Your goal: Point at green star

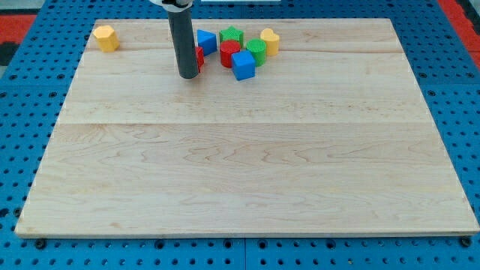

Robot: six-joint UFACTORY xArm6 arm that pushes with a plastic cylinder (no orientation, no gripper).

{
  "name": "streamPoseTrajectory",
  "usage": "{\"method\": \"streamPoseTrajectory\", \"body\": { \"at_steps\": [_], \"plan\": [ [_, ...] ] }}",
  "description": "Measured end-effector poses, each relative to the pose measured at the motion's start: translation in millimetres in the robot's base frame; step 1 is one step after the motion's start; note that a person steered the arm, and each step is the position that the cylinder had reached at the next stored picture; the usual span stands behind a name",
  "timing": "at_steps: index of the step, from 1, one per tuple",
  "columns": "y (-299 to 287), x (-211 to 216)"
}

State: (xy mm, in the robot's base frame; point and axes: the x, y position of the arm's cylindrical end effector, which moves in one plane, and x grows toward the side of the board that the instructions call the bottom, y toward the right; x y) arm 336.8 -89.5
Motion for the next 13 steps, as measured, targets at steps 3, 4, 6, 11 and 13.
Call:
{"method": "streamPoseTrajectory", "body": {
  "at_steps": [3, 4, 6, 11, 13],
  "plan": [
    [7, 0],
    [12, 0],
    [13, 0],
    [217, -120],
    [91, -132]
  ]
}}
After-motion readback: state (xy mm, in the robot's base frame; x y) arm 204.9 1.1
